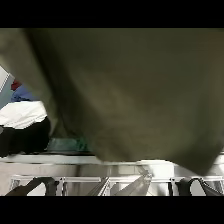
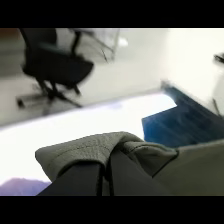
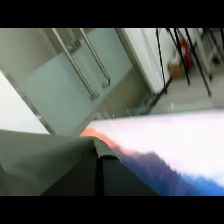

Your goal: Fold the shirts.

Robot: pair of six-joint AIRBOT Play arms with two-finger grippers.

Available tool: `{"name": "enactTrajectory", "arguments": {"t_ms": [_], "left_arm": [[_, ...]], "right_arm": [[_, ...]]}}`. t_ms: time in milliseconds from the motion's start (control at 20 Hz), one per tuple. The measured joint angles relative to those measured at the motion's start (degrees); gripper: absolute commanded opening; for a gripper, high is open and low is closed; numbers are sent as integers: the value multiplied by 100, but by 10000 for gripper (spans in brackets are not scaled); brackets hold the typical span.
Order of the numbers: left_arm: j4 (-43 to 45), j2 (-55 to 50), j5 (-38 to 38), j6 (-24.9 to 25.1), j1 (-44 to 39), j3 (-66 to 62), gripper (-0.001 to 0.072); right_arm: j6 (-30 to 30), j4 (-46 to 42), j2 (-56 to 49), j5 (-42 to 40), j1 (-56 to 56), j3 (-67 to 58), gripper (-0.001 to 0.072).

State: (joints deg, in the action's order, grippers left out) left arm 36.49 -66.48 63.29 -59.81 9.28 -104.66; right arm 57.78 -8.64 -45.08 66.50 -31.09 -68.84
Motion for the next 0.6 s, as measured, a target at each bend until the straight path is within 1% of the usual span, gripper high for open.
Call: {"name": "enactTrajectory", "arguments": {"t_ms": [150,200,250,300,350,450,600], "left_arm": [[-63,-1381,59,166,-350,37,19],[-76,-1945,52,221,-468,-83,23],[-68,-2529,31,284,-568,-280,198],[-33,-3047,31,297,-625,-533,343],[-11,-3541,42,286,-640,-844,344],[98,-4157,109,151,-546,-1281,344],[409,-4304,232,-136,-107,-1241,343]], "right_arm": [[-367,-339,-962,-881,673,973,14],[-520,-367,-1403,-1259,866,1174,47],[-664,-378,-1838,-1596,997,1292,216],[-841,-282,-2277,-1895,1084,1340,347],[-1058,-76,-2719,-2124,1137,1316,348],[-1432,269,-3394,-2201,1123,1102,348],[-1733,466,-3805,-1967,868,699,341]]}}
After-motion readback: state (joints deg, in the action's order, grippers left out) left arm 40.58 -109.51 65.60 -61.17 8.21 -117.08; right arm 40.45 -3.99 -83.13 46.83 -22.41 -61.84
